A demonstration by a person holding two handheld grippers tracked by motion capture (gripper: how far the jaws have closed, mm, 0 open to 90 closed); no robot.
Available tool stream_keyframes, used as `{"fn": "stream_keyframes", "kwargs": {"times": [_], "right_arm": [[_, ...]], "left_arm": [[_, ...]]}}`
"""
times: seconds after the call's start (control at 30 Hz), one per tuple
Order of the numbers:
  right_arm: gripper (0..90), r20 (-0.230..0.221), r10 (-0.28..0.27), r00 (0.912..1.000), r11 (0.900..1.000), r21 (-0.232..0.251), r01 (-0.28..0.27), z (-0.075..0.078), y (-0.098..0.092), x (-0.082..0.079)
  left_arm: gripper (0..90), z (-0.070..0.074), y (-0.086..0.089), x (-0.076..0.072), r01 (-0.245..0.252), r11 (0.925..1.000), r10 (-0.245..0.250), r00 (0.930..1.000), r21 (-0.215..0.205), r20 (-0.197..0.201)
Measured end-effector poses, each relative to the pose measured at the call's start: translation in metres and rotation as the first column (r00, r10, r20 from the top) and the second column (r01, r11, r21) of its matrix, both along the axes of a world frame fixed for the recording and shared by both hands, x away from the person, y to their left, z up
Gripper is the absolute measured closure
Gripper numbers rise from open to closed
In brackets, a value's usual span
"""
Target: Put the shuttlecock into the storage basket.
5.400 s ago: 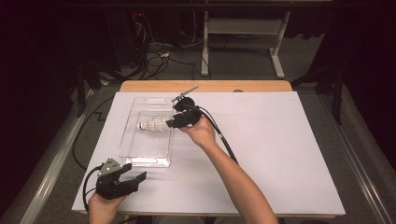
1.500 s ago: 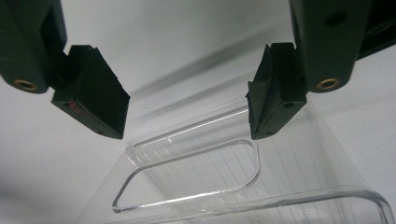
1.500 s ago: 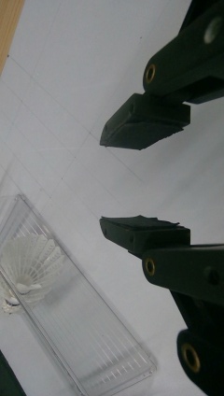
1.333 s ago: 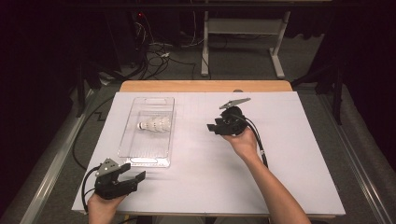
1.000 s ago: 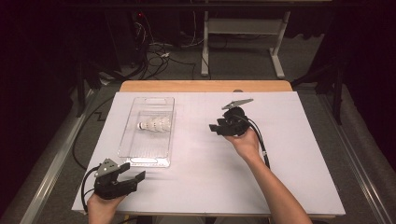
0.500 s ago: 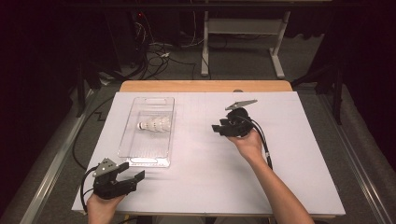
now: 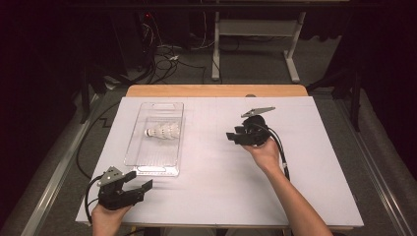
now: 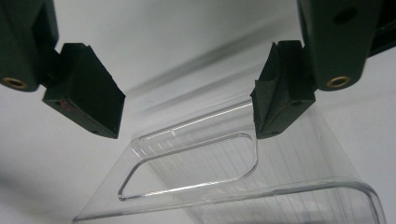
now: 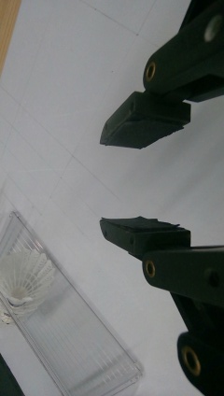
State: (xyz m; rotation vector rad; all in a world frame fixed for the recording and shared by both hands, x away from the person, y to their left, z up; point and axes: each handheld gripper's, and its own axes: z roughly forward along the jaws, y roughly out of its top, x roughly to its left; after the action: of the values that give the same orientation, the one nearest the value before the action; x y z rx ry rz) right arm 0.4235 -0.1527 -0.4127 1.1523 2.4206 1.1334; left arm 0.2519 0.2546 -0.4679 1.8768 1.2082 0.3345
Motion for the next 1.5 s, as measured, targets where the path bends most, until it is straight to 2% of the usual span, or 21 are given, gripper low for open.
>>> {"fn": "stream_keyframes", "kwargs": {"times": [1.5], "right_arm": [[48.8,0.034,-0.072,0.9968,0.997,0.014,0.072,0.000,-0.047,-0.023]], "left_arm": [[23.1,0.001,0.000,-0.001,0.008,0.9999,-0.008,1.0000,-0.009,-0.002]]}}
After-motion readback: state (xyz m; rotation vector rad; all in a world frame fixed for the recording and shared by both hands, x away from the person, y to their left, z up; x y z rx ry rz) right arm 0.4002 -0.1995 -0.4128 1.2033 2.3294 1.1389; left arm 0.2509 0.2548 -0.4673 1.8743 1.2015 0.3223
